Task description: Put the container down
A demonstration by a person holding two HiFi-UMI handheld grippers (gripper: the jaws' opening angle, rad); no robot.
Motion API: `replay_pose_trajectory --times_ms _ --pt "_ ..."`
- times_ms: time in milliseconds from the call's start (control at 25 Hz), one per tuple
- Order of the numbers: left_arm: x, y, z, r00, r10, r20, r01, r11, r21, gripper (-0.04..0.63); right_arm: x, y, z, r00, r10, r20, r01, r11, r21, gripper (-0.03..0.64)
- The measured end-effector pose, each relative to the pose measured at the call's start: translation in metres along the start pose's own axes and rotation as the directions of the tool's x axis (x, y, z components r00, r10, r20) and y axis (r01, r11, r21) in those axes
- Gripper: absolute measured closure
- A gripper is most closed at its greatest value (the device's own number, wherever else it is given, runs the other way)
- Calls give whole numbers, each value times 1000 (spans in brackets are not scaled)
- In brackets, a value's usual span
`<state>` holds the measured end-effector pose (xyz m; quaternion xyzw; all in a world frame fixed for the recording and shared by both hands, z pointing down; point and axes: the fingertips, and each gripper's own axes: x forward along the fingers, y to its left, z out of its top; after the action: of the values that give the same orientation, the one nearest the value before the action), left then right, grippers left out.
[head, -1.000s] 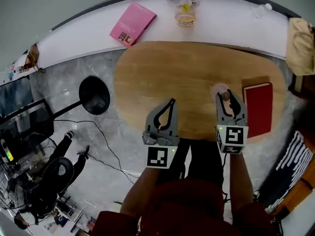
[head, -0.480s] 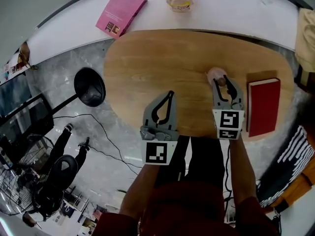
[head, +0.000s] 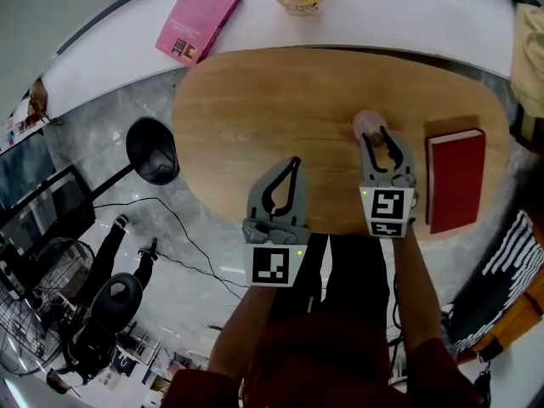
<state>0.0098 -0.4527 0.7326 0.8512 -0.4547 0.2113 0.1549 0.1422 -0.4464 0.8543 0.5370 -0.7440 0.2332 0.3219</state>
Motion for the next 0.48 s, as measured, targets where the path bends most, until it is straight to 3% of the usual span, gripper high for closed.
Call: replay_pose_trajectory --times_ms 360,480 --pt "-12 -1 6 1000 4 19 -4 1000 -3 591 -3 3 -8 999 5 -53 -4 1000 9 400" --pt "-21 0 9 1000 -8 17 7 999 38 591 -13 7 -13 997 2 -73 0 1000 26 395"
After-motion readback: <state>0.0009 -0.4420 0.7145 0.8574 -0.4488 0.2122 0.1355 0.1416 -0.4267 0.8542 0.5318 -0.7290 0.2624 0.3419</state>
